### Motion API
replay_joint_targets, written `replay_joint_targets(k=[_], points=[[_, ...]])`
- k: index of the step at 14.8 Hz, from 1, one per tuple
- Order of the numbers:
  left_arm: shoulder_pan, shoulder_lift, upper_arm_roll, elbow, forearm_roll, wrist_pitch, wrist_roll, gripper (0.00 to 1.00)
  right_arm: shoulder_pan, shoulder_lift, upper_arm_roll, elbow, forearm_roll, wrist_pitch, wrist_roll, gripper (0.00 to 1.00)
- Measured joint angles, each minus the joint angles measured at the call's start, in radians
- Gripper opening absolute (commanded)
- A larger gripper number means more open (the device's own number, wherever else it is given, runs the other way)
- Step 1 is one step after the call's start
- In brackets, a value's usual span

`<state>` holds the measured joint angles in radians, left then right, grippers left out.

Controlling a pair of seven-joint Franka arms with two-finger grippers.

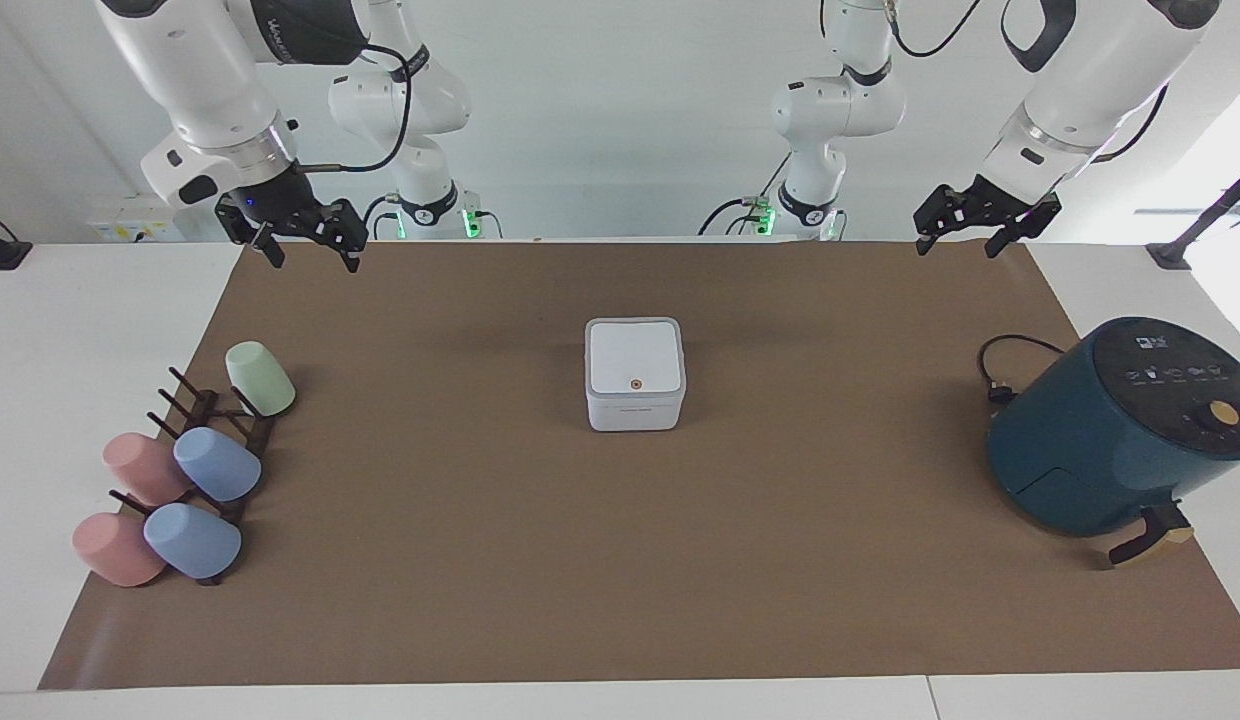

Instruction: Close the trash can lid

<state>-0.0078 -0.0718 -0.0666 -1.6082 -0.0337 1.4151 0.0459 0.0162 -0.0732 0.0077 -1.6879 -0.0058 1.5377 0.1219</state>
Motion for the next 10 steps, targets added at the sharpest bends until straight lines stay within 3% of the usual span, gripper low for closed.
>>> replay_joint_targets(k=[10], points=[[0.000,0.015,-0.005,0.021,0.002,-0.009,-0.006,1.00,0.000,0.000,0.000,0.000,0.000,0.000,0.000,1.00]])
